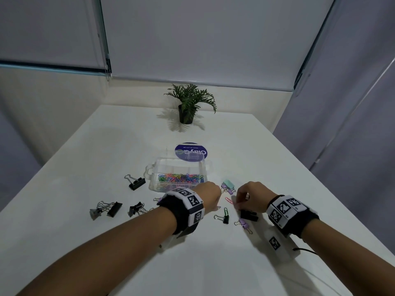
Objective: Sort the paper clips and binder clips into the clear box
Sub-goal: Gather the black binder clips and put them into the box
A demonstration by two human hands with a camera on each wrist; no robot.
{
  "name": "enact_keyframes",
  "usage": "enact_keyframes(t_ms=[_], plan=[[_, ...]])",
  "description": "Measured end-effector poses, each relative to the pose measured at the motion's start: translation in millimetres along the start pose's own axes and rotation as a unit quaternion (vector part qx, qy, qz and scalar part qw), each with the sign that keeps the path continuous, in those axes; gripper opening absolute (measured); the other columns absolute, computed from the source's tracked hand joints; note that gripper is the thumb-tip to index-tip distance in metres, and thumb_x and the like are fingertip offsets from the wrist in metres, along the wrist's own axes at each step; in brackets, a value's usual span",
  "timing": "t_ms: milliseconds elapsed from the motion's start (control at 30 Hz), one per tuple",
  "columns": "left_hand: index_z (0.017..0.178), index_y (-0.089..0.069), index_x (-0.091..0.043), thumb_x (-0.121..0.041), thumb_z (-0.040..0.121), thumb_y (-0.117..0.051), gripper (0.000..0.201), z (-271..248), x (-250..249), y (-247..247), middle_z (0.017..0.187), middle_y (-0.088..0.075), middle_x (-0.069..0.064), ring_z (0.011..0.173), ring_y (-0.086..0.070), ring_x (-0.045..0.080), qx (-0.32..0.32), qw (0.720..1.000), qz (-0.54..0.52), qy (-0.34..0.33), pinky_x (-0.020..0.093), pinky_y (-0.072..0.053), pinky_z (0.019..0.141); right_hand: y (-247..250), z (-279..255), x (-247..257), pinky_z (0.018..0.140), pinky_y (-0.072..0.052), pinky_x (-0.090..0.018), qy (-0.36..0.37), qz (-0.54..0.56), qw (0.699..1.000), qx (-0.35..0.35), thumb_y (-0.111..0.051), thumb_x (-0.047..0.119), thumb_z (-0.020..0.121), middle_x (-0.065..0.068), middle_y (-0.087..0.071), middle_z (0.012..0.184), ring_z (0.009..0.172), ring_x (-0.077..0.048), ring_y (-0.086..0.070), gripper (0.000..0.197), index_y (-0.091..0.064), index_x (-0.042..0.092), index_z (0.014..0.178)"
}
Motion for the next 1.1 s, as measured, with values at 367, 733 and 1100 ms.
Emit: enact_keyframes(t_ms=[367,733,1100], plan=[[0.075,-0.046,-0.007,-0.018,0.098,-0.042,0.026,-20.5,-6.8,-10.4,0.084,-0.056,0.017,0.102,-0.057,0.033,0.088,0.990,0.112,0.010,0.032,-0.038,0.079,-3.4,5.1,22.0,0.074,-0.046,-0.024,0.007,-0.009,1.000,-0.014,-0.063,0.028,0.080,-0.004,-0.072,0.095,0.076,-0.012,-0.055,0.021,-0.068,0.013,0.093],[0.057,-0.037,-0.002,-0.013,0.097,-0.043,0.042,-29.7,-4.0,-9.2,0.097,-0.064,0.026,0.091,-0.056,0.036,0.079,0.992,0.096,0.015,0.036,-0.038,0.074,-11.5,-8.9,40.3,0.049,-0.034,-0.002,0.041,-0.018,0.997,0.071,-0.072,0.020,0.073,-0.001,-0.073,0.097,0.071,-0.007,-0.055,0.021,-0.071,0.015,0.093],[0.094,-0.058,-0.005,-0.012,0.093,-0.047,0.013,-29.9,32.6,34.9,0.106,-0.064,0.016,0.095,-0.058,0.028,-0.071,0.997,-0.022,0.029,0.032,-0.042,0.077,-17.8,-20.1,49.3,0.052,-0.033,-0.003,0.074,-0.058,0.990,0.104,-0.070,0.019,0.075,-0.005,-0.074,0.097,0.074,-0.010,-0.057,0.020,-0.070,0.013,0.094]])
Point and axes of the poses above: each hand's wrist, its own z-axis towards the middle knuckle, its own y-axis out of the back of the hand, x = y × z, the point moved 7 cm from there along z, towards the middle knuckle
